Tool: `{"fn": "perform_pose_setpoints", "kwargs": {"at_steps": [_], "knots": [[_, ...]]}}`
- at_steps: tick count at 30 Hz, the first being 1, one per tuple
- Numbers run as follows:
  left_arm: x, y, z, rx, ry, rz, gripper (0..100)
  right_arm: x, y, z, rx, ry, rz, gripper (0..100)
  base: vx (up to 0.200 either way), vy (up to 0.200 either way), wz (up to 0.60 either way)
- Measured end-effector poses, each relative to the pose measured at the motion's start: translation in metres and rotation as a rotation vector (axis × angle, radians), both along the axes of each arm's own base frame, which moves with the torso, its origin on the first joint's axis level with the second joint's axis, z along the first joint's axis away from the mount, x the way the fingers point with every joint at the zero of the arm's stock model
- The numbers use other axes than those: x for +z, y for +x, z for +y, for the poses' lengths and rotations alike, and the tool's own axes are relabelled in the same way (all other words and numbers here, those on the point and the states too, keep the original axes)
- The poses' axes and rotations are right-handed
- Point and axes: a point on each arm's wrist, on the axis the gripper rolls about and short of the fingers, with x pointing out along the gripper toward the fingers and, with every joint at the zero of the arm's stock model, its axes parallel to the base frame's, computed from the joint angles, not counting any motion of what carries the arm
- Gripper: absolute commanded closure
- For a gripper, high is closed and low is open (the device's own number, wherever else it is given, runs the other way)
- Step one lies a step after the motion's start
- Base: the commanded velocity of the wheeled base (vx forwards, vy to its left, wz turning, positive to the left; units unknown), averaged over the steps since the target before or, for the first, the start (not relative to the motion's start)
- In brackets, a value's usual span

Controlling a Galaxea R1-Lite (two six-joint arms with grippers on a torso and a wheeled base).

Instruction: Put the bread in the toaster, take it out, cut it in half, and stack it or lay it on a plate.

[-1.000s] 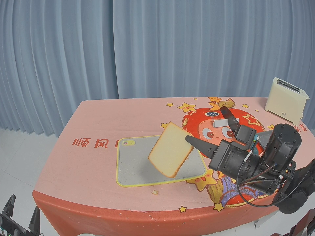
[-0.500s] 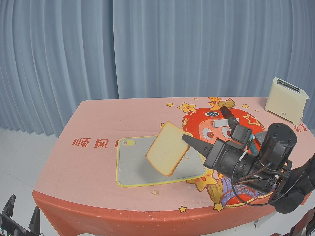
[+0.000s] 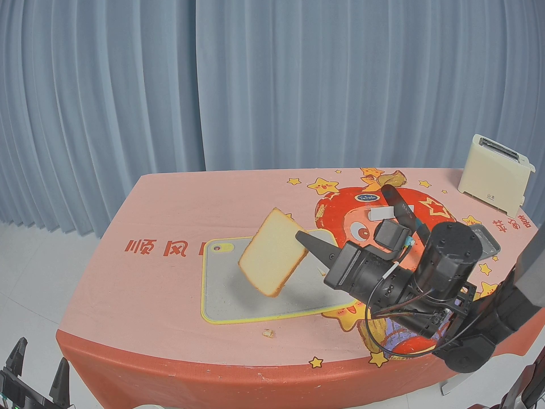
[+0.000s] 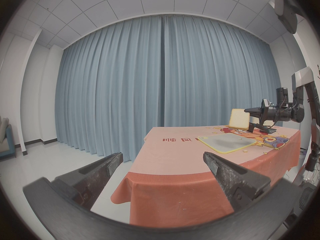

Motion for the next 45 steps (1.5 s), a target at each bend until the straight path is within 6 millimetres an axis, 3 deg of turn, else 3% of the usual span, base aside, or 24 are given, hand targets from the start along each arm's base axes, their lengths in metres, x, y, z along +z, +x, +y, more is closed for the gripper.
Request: {"fn": "perform_pose_setpoints", "kwargs": {"at_steps": [10,27,28,36,45], "knots": [[0.000,0.000,0.000,-0.001,0.000,0.000,0,-0.027,0.028,0.009,-0.029,-0.073,-0.001,100,0.000,0.000,0.00],[0.000,0.000,0.000,-0.001,0.000,0.000,0,-0.049,0.042,0.020,-0.037,-0.146,0.007,100,0.000,0.000,0.00],[0.000,0.000,0.000,-0.001,0.000,0.000,0,-0.050,0.042,0.021,-0.038,-0.146,0.007,0,0.000,0.000,0.00],[0.000,0.000,0.000,-0.001,0.000,0.000,0,-0.057,0.042,0.023,-0.028,-0.226,0.087,0,0.000,0.000,0.00],[0.000,0.000,0.000,-0.001,0.000,0.000,0,-0.037,0.043,0.025,-0.024,-0.300,0.164,0,0.000,0.000,0.00]]}}
